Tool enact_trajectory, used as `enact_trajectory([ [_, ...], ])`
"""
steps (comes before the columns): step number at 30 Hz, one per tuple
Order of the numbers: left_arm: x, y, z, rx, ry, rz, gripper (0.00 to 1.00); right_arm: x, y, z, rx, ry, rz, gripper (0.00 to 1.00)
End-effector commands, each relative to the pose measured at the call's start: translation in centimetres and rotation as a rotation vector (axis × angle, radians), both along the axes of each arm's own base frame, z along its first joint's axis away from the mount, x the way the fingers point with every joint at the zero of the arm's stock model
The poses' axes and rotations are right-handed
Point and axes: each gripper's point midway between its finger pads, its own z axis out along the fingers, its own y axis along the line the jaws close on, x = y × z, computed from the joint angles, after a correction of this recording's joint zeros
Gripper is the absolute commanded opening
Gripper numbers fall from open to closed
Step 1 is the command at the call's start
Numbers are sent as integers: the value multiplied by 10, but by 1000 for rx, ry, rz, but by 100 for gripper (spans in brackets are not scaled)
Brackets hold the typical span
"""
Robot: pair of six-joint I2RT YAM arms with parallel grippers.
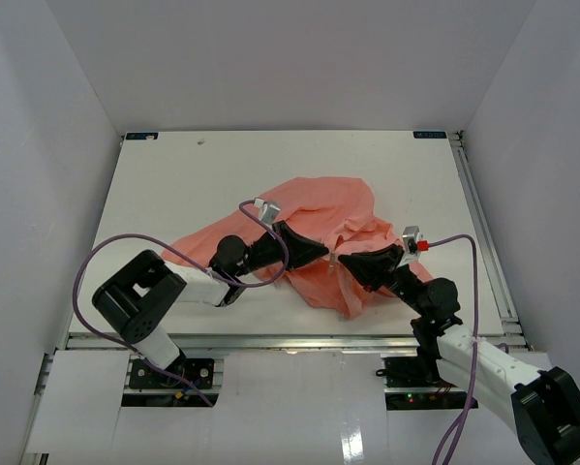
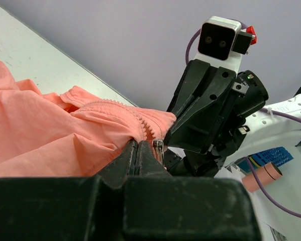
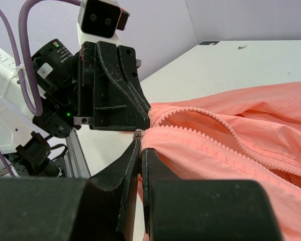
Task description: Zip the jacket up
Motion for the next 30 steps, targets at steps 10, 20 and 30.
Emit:
enact_trajectory([
  [10, -40, 35, 125, -312, -502, 203, 0, -11, -4, 26, 70, -101, 17, 8],
  [20, -39, 30, 122, -303, -516, 252, 0, -20, -5, 30, 87, -130, 41, 8],
  [30, -38, 31, 124, -324, -520, 275, 0, -25, -5, 28, 79, -151, 57, 8],
])
